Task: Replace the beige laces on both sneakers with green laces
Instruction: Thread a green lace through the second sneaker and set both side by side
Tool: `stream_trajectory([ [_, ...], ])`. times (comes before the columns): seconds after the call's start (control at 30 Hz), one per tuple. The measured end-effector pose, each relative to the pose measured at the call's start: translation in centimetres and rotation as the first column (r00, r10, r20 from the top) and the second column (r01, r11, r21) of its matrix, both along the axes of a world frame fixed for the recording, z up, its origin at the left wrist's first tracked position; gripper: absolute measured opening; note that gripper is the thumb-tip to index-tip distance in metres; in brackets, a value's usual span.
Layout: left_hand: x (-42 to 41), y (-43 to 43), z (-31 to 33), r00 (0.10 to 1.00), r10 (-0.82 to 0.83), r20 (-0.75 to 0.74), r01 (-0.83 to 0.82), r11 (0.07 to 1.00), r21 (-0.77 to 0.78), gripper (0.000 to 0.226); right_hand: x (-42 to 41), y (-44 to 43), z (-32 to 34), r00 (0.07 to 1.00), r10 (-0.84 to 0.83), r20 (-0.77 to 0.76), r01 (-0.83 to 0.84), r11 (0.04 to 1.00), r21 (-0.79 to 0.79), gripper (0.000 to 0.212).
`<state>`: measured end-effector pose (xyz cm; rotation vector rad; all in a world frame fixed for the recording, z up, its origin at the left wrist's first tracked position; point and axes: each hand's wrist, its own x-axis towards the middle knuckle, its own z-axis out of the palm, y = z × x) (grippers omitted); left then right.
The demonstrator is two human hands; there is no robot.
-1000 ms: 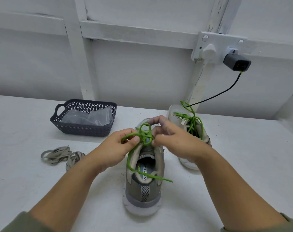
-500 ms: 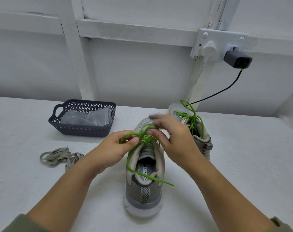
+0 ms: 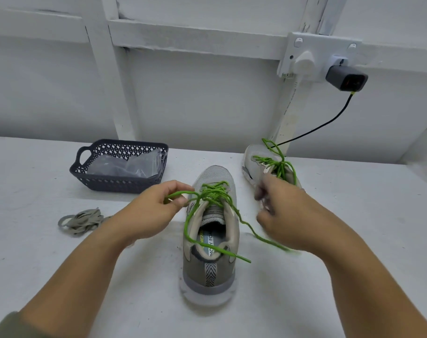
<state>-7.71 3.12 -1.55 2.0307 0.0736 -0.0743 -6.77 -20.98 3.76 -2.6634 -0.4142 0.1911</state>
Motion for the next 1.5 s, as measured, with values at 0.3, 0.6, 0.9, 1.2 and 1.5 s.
stream_trajectory([
  [0.3, 0.5, 0.7, 1.6, 0.984, -0.056, -0.167, 0.053, 0.998, -0.027, 0.051, 0.3, 3.6, -2.3, 0.995, -0.070, 0.065, 0.067, 0.996, 0.057, 0.034],
  [0.6, 0.1, 1.0, 0.3, 0.968, -0.007, 0.252, -0.134, 0.833, 0.536, 0.020, 1.1, 1.5, -0.8, 0.997, -0.042, -0.062, 0.032, 0.987, -0.159, 0.024],
  [0.9, 0.1, 0.5, 0.6, 0.989, 0.112, -0.098, -0.148, 0.784, -0.603, 0.042, 2.6, 2.6, -1.4, 0.890, 0.234, -0.391, 0.328, 0.264, 0.907, 0.039],
  [1.2, 0.4, -3.3, 0.0, 0.975, 0.078, 0.210, 0.038, 0.864, -0.501, 0.017, 2.8, 4.7, -3.9, 0.996, 0.086, -0.008, -0.040, 0.545, 0.837, 0.028],
  [1.5, 1.2, -3.3, -0.6, 0.951, 0.081, 0.298, 0.043, 0.921, -0.388, 0.013, 3.0, 5.2, -4.0, 0.985, -0.156, 0.073, 0.057, 0.695, 0.716, 0.032],
])
